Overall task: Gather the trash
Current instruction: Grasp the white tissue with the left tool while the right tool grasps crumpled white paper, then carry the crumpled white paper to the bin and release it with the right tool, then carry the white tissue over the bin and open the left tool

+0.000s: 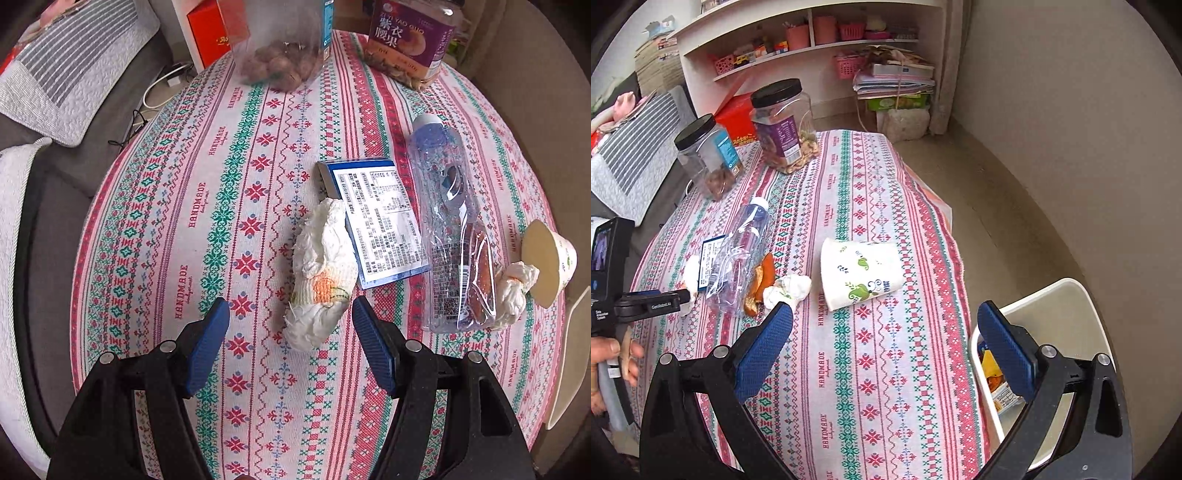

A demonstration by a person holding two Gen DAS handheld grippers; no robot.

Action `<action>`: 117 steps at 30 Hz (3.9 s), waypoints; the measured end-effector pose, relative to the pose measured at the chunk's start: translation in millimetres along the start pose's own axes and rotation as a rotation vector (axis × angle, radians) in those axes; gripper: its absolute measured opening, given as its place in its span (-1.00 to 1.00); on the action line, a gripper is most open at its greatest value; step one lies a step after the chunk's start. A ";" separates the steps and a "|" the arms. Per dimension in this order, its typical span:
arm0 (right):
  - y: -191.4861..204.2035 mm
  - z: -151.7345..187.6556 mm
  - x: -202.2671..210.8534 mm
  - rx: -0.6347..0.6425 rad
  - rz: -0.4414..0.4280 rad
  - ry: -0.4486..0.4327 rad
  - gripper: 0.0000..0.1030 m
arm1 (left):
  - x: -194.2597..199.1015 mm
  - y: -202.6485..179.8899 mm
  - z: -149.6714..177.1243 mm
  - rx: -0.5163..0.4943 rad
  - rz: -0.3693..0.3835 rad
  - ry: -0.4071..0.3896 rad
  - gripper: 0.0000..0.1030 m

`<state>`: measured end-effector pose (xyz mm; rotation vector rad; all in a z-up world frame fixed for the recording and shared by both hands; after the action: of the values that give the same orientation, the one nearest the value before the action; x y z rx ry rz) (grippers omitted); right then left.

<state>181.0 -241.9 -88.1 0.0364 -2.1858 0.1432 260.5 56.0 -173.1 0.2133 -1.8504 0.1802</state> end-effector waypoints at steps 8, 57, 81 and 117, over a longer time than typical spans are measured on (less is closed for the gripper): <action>22.6 1.1 -24.2 -0.046 -0.102 0.078 0.86 | -12.3 -14.4 4.4 -0.027 0.100 0.009 -0.30; 67.8 -2.8 -2.6 0.011 -0.139 -0.046 -0.38 | 129.2 17.5 66.8 0.046 0.238 -0.235 -0.31; -34.1 20.9 26.6 -0.067 0.017 -0.076 -0.37 | 126.1 -56.0 88.9 -0.079 0.256 -0.249 -0.30; -231.0 84.0 89.6 -0.553 0.153 -0.176 0.86 | 131.4 -246.6 156.8 -0.296 0.448 -0.216 -0.30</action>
<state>79.3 -478.7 -42.8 -0.4449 -2.3309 -0.3940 136.7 -227.0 -88.1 -0.4055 -2.0922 0.1939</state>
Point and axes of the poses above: each gripper's, at about its wrist camera, not at the fingertips, and x roughly against the way its jaws point, y to its left, z to its underside, the point moved 2 cm from there along -x, roughly the way its jaws point, and after that the axes turned 10 degrees about x, right-handed, at the moved point
